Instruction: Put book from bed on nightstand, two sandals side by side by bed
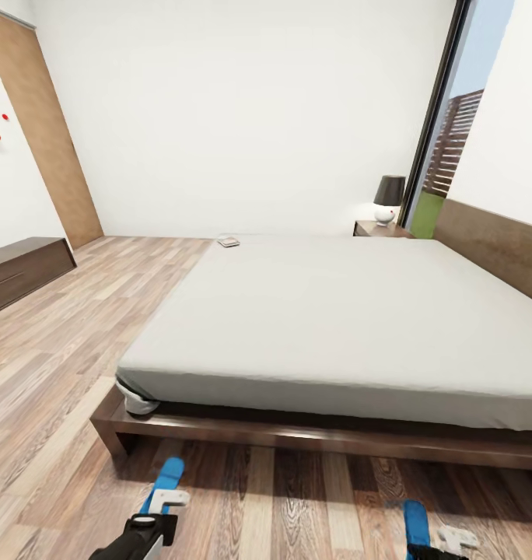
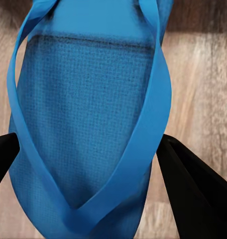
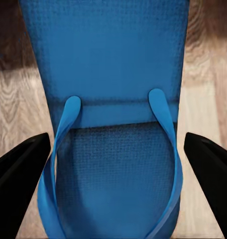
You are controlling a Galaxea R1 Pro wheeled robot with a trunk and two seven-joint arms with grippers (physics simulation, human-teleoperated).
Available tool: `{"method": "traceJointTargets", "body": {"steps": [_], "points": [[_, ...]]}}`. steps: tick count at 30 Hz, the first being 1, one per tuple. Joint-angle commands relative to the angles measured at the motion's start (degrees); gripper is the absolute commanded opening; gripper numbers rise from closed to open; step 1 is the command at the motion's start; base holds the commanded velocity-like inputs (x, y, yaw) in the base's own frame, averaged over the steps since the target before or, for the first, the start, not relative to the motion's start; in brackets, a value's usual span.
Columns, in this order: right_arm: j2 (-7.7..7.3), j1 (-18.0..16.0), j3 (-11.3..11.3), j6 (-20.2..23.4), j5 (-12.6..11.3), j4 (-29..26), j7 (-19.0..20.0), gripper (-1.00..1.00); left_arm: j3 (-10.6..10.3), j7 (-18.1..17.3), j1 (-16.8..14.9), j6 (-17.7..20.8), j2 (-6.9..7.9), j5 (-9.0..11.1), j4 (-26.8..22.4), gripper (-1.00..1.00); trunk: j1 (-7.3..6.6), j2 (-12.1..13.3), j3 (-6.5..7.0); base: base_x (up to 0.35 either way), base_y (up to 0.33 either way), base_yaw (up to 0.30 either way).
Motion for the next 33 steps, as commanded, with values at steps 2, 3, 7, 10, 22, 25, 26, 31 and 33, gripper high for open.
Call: {"method": "traceJointTargets", "body": {"steps": [2,3,7,10,22,25,26,31,33], "points": [[-4.32,-0.06,0.18,7.45,-8.63,-0.63,11.48,-1.0,0.2,0.06,-0.01,0.13,-0.09,-0.58,0.07,-1.0,-0.01,-0.02,-0.05,0.0,0.0,0.0],[-6.15,-0.09,0.18,11.48,-10.8,-1.55,17.2,-1.0,0.2,0.06,-0.02,0.03,-0.11,-0.56,0.09,-1.0,-0.01,-0.02,-0.05,0.0,0.0,0.0],[-8.27,-0.11,0.21,22.41,-12.84,-7.33,27.94,-1.0,0.27,0.0,-0.02,-1.93,-0.16,-0.49,0.13,-1.0,-0.01,-0.02,-0.05,0.0,0.0,0.0],[-8.98,-0.11,0.15,29.07,-13.86,-15.06,31.61,-1.0,0.35,-0.04,-0.02,-3.71,-1.04,-0.42,0.18,-1.0,-0.01,-0.02,-0.05,0.0,0.0,0.0],[-9.88,-0.11,0.21,42.28,-24.2,-23.75,32.03,-1.0,0.37,0.06,-0.02,-4.16,-1.71,-0.4,0.19,-1.0,1.53,-2.83,-1.31,0.0,0.0,0.0],[-9.88,-0.11,0.21,42.31,-24.24,-23.79,31.98,-1.0,0.37,0.06,-0.02,-4.16,-1.75,-0.34,0.2,-1.0,2.19,-4.03,-1.85,0.0,0.0,0.0],[-9.88,-0.11,0.22,42.31,-24.25,-23.78,31.97,-1.0,0.37,0.06,-0.02,-4.16,-1.79,-0.33,0.2,-1.0,2.41,-4.43,-2.03,0.0,0.0,0.0],[-9.88,-0.11,0.22,42.34,-24.26,-23.72,31.93,-1.0,0.42,0.06,-0.02,-4.16,-2.19,-0.32,0.2,-1.0,3.51,-6.44,-2.92,0.0,0.0,0.0],[-9.88,-0.11,0.22,42.32,-24.26,-23.72,31.89,-1.0,0.45,0.06,-0.02,-4.13,-2.22,-0.26,0.2,-1.0,3.94,-7.24,-3.28,0.0,0.0,0.0]]}}
